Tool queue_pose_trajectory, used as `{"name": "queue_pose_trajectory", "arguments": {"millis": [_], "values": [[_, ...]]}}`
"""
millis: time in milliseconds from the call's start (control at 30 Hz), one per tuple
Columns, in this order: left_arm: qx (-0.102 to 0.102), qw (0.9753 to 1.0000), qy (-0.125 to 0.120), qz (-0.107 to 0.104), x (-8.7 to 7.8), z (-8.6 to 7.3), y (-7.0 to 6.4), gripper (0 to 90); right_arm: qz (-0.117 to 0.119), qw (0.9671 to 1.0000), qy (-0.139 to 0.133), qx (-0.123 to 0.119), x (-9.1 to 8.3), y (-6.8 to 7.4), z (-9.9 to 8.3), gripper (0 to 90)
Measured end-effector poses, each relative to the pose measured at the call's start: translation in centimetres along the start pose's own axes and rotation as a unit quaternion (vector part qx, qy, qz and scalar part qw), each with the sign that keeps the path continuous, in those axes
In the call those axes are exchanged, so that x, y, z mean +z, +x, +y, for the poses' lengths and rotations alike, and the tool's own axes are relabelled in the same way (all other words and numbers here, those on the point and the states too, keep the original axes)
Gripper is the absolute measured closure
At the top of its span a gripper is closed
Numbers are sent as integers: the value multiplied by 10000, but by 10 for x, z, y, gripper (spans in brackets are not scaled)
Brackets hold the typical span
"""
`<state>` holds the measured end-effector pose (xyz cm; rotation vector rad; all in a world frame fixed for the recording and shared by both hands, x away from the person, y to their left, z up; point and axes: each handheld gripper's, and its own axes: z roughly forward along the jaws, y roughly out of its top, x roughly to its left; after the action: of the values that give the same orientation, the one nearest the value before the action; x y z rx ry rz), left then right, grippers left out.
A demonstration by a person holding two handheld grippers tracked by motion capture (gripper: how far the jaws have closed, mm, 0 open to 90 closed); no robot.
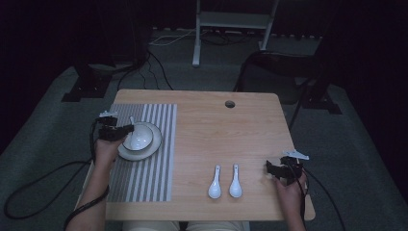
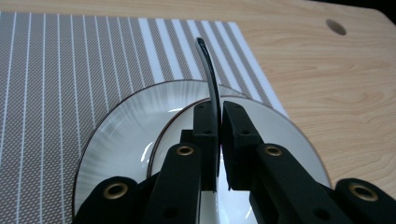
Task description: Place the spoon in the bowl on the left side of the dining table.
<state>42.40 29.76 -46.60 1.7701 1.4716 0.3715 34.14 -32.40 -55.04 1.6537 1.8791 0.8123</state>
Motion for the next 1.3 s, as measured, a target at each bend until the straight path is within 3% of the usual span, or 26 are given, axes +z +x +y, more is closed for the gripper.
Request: {"name": "queue_pose_trajectory", "arguments": {"millis": [300, 467, 667, 1033, 1267, 1300], "values": [[-62, 9997, 223, 114, 8, -6, 0, 838, 0, 10000, 0, 0, 0, 0, 0, 112], [-77, 9997, 209, 125, 8, -7, -2, 769, 2, 10000, 0, -7, 0, 0, 0, 112], [217, 9994, 215, 156, 1, -11, -15, 680, 2, 10000, 0, -5, 0, 0, 0, 112], [486, 9985, 70, 254, -22, -26, -36, 578, 2, 10000, -1, -8, 0, 0, 0, 112], [324, 9987, -78, 385, -35, -37, -39, 335, 3, 10000, -1, -8, 0, 0, 0, 112], [314, 9986, -62, 433, -37, -38, -40, 259, 3, 10000, -1, -8, 0, 0, 0, 112]]}}
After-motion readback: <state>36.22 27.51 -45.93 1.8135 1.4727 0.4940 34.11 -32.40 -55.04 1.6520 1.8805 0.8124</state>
